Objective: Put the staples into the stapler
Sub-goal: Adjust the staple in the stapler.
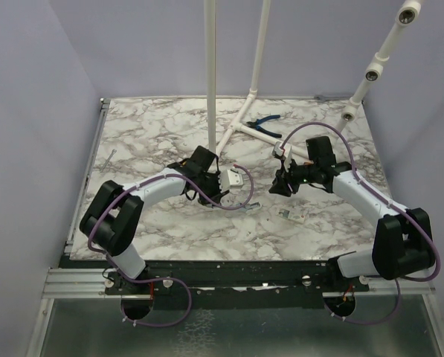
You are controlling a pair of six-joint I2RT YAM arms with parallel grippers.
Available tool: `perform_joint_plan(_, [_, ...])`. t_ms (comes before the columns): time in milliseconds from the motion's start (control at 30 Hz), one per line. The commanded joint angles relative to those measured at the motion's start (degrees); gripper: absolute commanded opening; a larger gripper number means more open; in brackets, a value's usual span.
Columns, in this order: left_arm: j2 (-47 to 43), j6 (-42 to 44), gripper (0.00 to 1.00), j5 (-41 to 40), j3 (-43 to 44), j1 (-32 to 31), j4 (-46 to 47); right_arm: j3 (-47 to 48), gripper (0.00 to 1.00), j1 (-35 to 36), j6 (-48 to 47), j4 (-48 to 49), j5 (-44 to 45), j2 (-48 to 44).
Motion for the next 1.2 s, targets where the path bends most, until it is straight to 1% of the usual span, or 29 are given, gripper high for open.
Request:
perform_joint_plan(0, [0.84,1.99,0.20,-0.36,0.71,-0.46,-0.35,-0.43,0.41,0.02,-0.98,0.42,0.94,0.74])
perform_joint_plan(367, [1.85,2.36,0.18,-0.37,0.64,-0.83,-0.33,-0.38,0.41,0.00,-0.98,0.39,1.05,1.02])
perform_joint_plan(567, [2.57,2.37,0.15,-0.48,0.66,-1.18,-0.40,-0.27,0.41,0.00,-0.98,0.27,1.20,1.04])
perform_joint_plan(733, [2.94,2.47,0.12,-0.47,0.58,-1.35,-0.41,-0.29,0.41,0.00,-0.98,0.24,1.31,1.09])
perform_joint_plan(967, [2.78,2.27,0.01,-0.17,0.74,-1.45,-0.51,-0.28,0.41,0.00,-0.93,0.24,1.38,1.40])
perform_joint_plan(1167, [2.44,1.88,0.00,-0.02,1.43,-1.45,-0.92,-0.23,0.41,0.00,-0.89,0.22,1.38,1.66])
